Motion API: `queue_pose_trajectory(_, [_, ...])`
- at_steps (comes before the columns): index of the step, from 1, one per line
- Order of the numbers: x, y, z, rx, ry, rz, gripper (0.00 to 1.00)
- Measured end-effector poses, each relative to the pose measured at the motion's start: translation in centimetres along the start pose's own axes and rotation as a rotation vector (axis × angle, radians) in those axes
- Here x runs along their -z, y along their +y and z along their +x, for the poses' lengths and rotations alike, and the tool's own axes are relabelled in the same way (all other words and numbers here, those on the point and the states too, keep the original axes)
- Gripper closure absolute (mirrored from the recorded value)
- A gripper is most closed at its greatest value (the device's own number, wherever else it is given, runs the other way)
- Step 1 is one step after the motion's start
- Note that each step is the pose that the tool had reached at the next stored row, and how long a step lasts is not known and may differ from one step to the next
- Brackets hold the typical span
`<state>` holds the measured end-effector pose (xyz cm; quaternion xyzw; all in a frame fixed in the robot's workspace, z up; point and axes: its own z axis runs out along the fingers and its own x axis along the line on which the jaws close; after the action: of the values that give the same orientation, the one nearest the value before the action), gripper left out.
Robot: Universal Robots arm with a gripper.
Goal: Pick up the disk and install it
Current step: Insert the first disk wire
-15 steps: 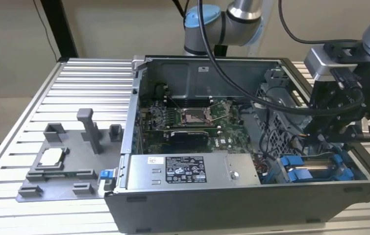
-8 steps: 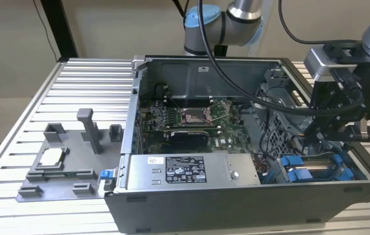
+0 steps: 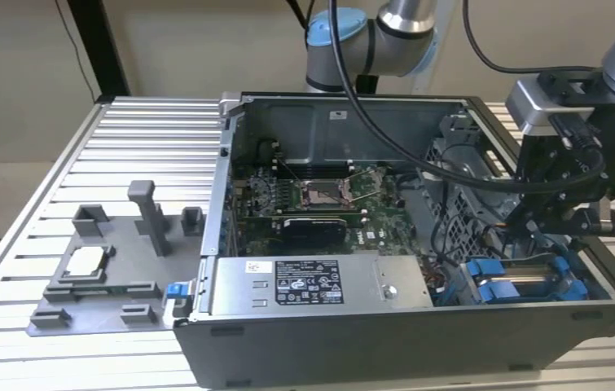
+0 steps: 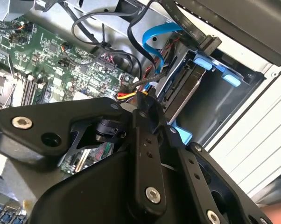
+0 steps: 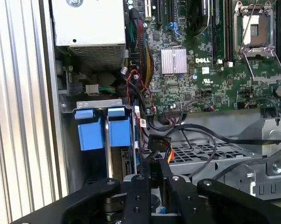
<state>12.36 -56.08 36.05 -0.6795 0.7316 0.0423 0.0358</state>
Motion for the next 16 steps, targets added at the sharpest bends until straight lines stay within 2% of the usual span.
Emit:
queue_pose_trajectory(6, [-0.03,-0.19,-0.01,0.000,-0.0001,0.0000,1.00])
queue_pose_trajectory(13, [-0.12,-0.95,-0.06,0.000,-0.0001,0.0000,1.00])
queue_pose_trajectory(16, [-0.11,-0.96,-0.06,0.000,0.0001,0.0000,1.00])
